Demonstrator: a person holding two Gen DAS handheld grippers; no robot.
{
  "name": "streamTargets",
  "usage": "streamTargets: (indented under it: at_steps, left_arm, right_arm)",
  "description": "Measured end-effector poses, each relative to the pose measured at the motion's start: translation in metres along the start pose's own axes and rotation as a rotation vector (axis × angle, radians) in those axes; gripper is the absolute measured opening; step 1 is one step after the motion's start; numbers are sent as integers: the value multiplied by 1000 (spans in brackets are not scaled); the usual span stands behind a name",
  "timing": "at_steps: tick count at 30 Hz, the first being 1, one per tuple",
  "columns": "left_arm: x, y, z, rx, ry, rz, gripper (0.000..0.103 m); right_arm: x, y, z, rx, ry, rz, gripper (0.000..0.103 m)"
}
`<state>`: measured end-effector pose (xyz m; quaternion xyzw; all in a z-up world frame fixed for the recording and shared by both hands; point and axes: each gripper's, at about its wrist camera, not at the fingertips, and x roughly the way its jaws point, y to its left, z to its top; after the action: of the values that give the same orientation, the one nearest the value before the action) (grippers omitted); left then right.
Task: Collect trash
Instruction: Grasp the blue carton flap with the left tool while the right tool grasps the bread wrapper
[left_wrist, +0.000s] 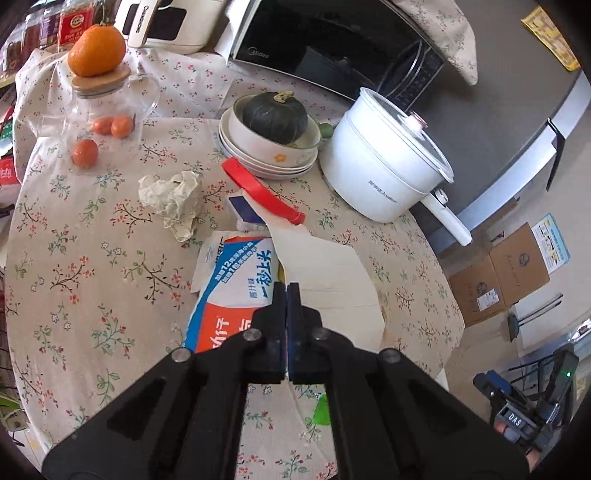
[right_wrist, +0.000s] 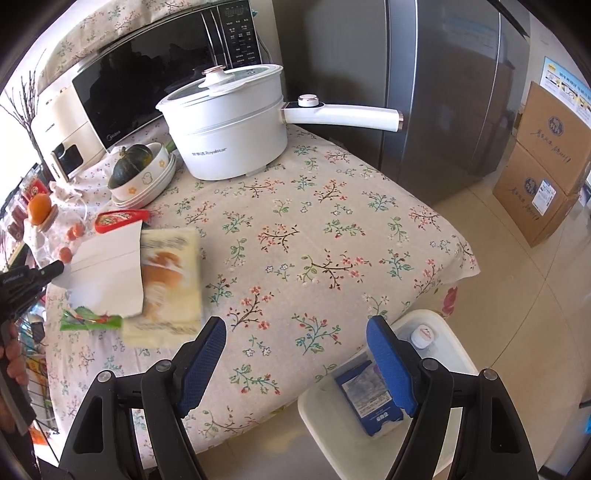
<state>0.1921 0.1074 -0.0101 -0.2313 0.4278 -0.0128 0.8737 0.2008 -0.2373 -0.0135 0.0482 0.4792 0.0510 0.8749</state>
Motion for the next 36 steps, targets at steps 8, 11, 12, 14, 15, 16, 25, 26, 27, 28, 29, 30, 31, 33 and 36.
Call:
streamTargets:
  at_steps: [8,11,12,14,15,16,25,26,27,28,29,30,31,33,36]
  left_arm:
    - [-52,-10,-15,78,-76,-5,0]
    - [-73,-11,-21,94,-105,-19,0]
    - [-80,-10,-23,99,-114,-24,0]
    - [-90,-10,-29,112,-129,-28,0]
    - [-95,-9,-31,119,-137,-30,0]
    - [-100,-8,-32,127,-146,-34,0]
    - [-114,12,-37,166,-181,14,0]
    - [-114,15,-37,166,-176,14,0]
    - [-114,16,-38,166,-172,13,0]
    - [-113,18,-38,166,-164,10,0]
    - [-112,18,-40,165,-157,8,0]
    - [-110,19,-41,166,-148,5,0]
    - [-109,19,-41,165,-141,3,0]
    - [-107,18,-43,167,-129,-8,0]
    - [-104,14,-46,175,-119,-20,0]
  right_arm:
    - [4,14,-8,-48,14,-2,80]
    - [11,25,-13,-79,40,-2,80]
    - [14,31,-14,-90,50,2,80]
    - [20,41,-16,-110,64,8,80]
    - [23,48,-16,-118,72,14,80]
    - [27,54,-16,-124,84,24,80]
    - [64,96,-8,-65,148,92,80]
    - [68,101,-8,-67,152,91,80]
    - [73,106,-8,-70,154,88,80]
    - [76,109,-7,-70,154,77,79]
    - [79,111,-7,-67,153,63,78]
    - [82,111,-7,-62,152,49,77]
    - [85,111,-7,-60,155,37,71]
    - [90,110,-7,-57,165,30,56]
    - [92,103,-7,-61,172,24,27]
